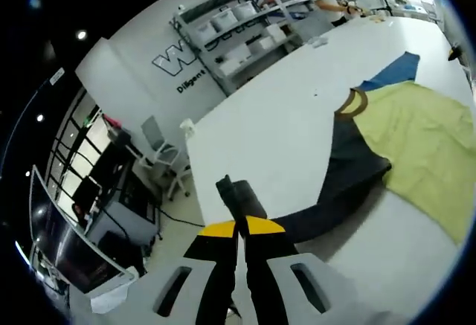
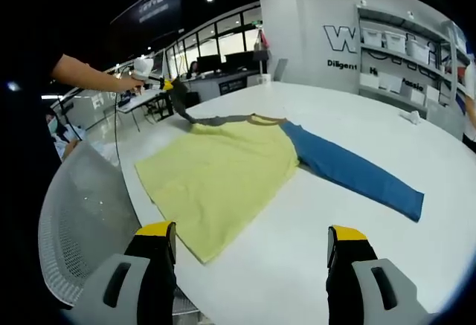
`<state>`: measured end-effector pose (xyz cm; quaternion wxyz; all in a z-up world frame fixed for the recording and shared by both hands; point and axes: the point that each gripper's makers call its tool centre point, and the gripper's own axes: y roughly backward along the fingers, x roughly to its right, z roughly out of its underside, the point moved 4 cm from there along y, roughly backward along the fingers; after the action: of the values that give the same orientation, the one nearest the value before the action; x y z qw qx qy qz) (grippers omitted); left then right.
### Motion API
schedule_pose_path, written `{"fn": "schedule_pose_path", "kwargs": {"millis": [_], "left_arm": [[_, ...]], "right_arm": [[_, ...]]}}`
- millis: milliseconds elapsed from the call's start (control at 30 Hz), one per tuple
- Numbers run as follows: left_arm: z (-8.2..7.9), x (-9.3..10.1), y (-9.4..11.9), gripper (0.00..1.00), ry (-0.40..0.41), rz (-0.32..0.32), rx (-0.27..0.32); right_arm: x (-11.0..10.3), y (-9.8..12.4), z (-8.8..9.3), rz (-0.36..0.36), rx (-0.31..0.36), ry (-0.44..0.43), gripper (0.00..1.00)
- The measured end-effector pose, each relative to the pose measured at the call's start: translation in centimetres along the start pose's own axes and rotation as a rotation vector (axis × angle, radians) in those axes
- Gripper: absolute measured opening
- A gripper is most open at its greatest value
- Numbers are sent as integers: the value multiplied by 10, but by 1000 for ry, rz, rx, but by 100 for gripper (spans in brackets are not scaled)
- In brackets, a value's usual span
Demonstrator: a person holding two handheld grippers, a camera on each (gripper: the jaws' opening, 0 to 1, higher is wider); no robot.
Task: Fold the garment on the visible template until the final outline fits inside the template.
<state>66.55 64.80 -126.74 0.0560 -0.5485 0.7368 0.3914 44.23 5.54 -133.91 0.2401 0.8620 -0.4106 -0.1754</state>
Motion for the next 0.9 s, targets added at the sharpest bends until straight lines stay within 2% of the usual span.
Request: {"fn": "schedule_pose_path", "kwargs": {"millis": [367,733,900], "left_arm": [[21,8,8,2,100,-3,-16],[52,27,19,2,210,7,-82],[65,33,23,2,231,7,-109]], "right_arm": [[-3,-3,-3,-13,8,7,81],[-6,-3,-1,-20,0,10,81],[-6,-4,-3,-24,-2,16,81]]}}
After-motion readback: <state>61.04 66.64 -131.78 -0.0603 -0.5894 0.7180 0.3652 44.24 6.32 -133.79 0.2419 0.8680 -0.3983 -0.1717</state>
